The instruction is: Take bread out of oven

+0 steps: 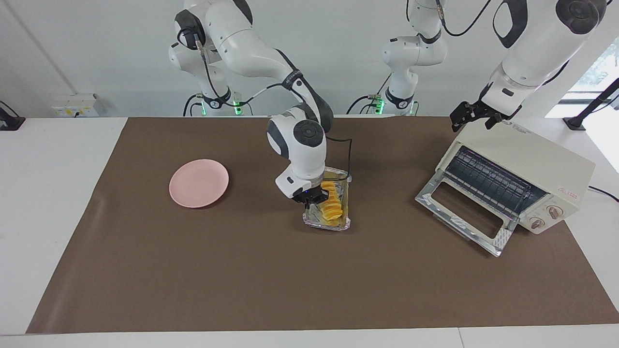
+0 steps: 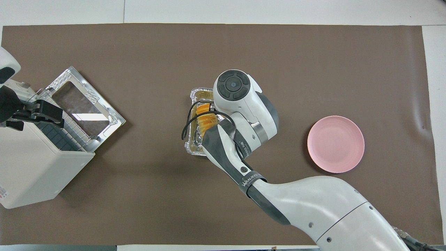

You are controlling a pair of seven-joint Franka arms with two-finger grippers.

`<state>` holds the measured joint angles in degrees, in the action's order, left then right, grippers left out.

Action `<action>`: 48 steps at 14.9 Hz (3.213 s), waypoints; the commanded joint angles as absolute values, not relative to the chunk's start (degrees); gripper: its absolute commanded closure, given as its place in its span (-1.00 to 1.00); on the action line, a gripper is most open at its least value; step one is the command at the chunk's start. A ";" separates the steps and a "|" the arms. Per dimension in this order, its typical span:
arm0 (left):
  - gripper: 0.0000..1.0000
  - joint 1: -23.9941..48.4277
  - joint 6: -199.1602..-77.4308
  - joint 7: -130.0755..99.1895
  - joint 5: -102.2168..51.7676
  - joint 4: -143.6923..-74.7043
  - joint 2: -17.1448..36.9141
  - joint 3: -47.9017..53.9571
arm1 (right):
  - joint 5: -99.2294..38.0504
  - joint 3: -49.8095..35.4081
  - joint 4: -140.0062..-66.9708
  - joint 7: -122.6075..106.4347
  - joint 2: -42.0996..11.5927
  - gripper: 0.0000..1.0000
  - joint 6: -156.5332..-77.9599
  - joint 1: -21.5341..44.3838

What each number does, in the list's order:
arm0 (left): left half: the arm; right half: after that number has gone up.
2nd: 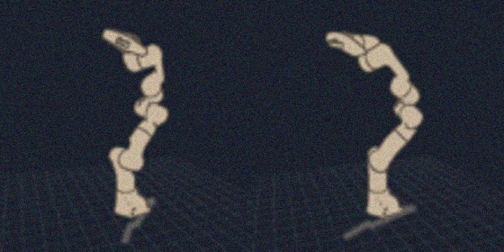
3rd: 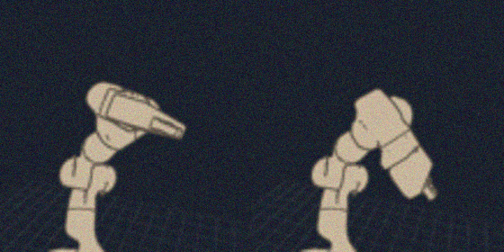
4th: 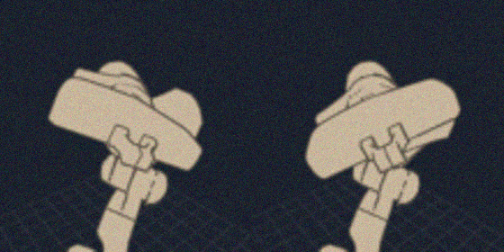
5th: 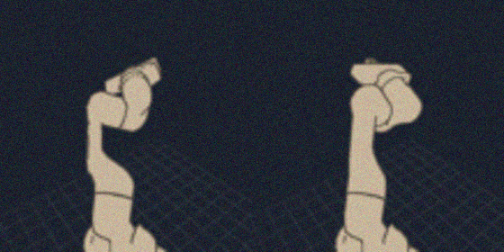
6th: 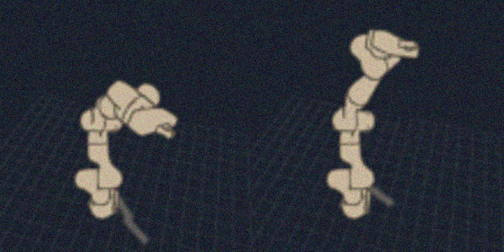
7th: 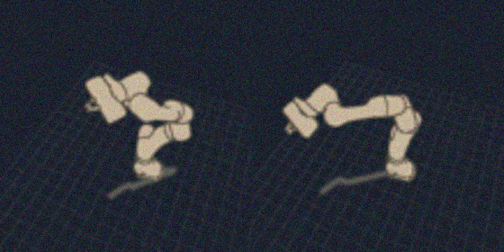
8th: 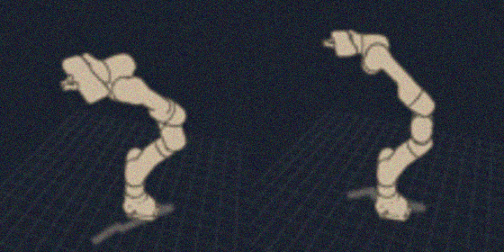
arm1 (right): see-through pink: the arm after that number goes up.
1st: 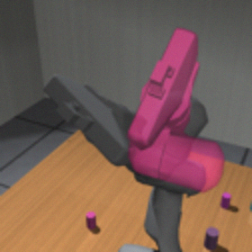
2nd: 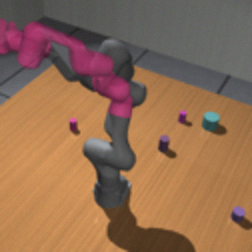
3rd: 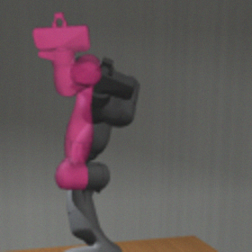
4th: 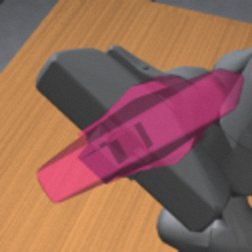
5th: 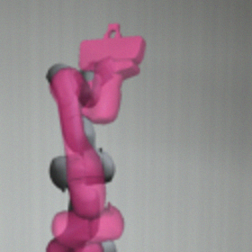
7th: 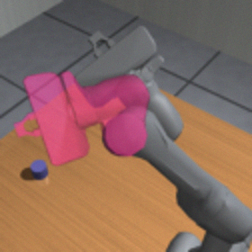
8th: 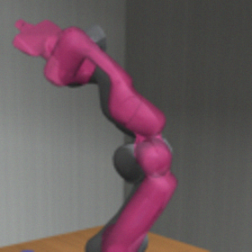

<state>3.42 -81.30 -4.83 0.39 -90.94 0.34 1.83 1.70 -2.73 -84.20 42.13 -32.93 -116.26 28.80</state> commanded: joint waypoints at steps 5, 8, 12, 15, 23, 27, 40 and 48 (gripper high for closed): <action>-1.00 3.78 -81.91 -4.31 -0.26 -90.44 0.26 1.49 | 0.18 -3.78 -72.95 21.48 -35.24 1.00 -109.24 12.59; -1.00 3.78 -82.26 -4.39 -0.26 -90.35 0.18 1.49 | 0.00 -3.78 -72.95 10.15 -36.21 1.00 -110.82 5.21; -1.00 3.78 -82.97 -4.57 -0.35 -90.44 0.00 1.49 | 0.17 -3.69 -72.95 4.66 -39.54 1.00 -114.08 1.76; -1.00 3.69 -83.23 -4.57 -0.35 -90.44 0.00 1.49 | 0.26 -3.52 -73.12 -1.40 -40.96 1.00 -116.98 -0.44; -1.00 3.69 -83.67 -4.66 -0.35 -90.44 0.00 1.41 | 1.40 -3.25 -74.00 -5.01 -40.96 1.00 -120.93 -1.58; -1.00 3.78 -84.28 -4.66 -0.35 -90.44 0.09 1.49 | 1.76 -3.34 -75.32 -6.41 -40.87 1.00 -122.87 -2.29; -1.00 3.78 -84.99 -4.92 -0.44 -90.88 -0.44 1.32 | 4.39 -3.17 -72.69 -5.89 -39.99 -1.00 -114.52 1.22; -1.00 3.69 -83.94 -5.01 -0.44 -90.97 -0.53 1.32 | 7.12 -3.25 -79.96 -0.44 -38.06 -1.00 -121.80 3.16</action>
<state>3.43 -84.58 -4.86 0.39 -90.44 0.30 1.60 5.82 -3.02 -74.83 -1.71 -40.17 -118.18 3.42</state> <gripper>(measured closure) 0.000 0.000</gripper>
